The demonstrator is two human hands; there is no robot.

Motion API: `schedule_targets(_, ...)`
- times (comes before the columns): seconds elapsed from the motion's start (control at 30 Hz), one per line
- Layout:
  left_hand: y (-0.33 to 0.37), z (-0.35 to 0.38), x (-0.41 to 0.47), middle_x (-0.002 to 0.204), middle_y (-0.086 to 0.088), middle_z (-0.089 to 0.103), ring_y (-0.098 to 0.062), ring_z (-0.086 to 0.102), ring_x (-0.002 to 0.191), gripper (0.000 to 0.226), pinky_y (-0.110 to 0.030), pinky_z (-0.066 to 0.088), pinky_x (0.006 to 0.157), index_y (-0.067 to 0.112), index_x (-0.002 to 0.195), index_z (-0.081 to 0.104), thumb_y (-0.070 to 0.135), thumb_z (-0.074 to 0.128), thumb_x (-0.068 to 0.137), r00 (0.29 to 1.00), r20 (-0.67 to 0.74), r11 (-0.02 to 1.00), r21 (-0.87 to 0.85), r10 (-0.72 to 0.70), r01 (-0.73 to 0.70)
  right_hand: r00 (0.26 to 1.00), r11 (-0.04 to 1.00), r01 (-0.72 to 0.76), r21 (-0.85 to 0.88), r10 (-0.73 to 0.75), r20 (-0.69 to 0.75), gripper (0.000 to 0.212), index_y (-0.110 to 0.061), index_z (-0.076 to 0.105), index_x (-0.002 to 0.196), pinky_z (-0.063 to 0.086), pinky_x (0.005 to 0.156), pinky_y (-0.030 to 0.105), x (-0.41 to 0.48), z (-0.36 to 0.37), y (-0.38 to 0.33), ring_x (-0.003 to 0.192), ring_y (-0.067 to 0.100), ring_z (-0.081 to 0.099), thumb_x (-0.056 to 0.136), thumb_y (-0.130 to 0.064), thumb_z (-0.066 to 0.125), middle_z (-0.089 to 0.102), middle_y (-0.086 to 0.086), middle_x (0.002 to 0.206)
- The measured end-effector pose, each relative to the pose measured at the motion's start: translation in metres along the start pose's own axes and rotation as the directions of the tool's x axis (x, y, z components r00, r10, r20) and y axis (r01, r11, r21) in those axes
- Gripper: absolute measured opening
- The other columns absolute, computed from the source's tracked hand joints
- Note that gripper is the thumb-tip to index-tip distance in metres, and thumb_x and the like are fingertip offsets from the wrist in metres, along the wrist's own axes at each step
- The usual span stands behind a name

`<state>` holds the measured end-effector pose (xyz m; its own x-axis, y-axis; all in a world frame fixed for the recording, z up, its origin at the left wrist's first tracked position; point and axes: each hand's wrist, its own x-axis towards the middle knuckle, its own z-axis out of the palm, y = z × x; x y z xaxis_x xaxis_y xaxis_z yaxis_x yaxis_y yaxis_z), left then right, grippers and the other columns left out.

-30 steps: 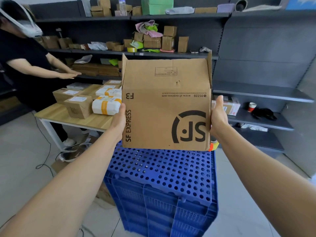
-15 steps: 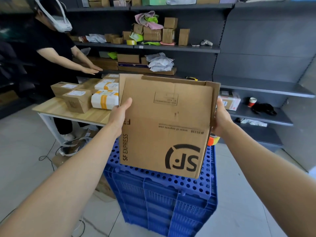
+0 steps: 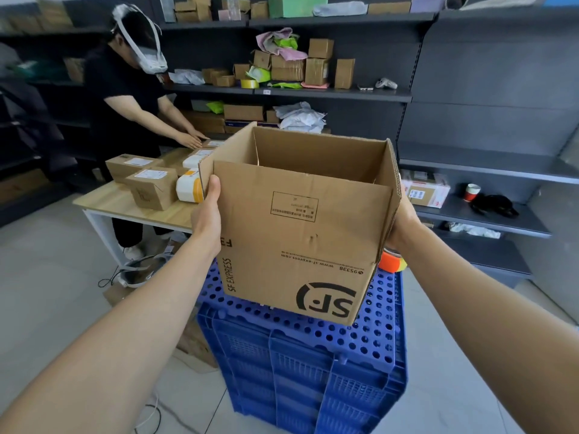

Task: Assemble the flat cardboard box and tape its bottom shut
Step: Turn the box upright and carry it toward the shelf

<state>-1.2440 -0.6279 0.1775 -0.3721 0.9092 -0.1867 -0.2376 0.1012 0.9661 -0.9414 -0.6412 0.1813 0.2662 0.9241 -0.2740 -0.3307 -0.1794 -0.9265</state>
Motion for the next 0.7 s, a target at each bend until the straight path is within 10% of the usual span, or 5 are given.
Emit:
schedule_targets(0.27,-0.004,0.006,0.028,0.144,-0.001,0.044,-0.027,0.046,0.127,0.108,-0.051,0.039,0.103,0.026,0.144,0.036,0.076,0.065,0.053,0.998,-0.004,0.998,-0.016,-0.063,0.063,0.992,0.986,-0.091,-0.141,0.077,-0.103,0.104,-0.023,0.047,0.138,0.036,0.103,0.061,-0.006,0.008,0.001,0.124,0.033,0.049,0.055,-0.086,0.046,0.053,0.006,0.138)
schedule_targets(0.5,-0.012,0.016,0.029,0.153,-0.01,0.022,-0.032,0.034,0.134,0.102,-0.047,0.037,0.106,0.011,0.15,0.004,0.044,0.071,0.08,0.962,-0.251,0.946,0.272,-0.109,0.178,0.965,0.971,-0.129,-0.203,0.076,-0.25,0.081,-0.014,0.036,0.144,0.036,0.104,0.051,0.003,-0.001,0.002,0.129,0.034,0.045,0.087,-0.072,0.031,0.047,0.012,0.143)
schedule_targets(0.7,-0.017,0.024,0.013,0.149,-0.009,0.029,-0.038,0.036,0.132,0.103,-0.065,0.042,0.095,0.029,0.145,0.017,0.06,0.073,0.065,0.931,-0.234,0.942,0.117,-0.282,0.314,0.985,0.986,-0.019,-0.168,-0.01,-0.17,0.087,-0.019,0.036,0.146,0.029,0.109,0.049,0.019,0.0,-0.017,0.137,0.027,0.036,0.081,-0.077,0.034,0.04,0.003,0.151)
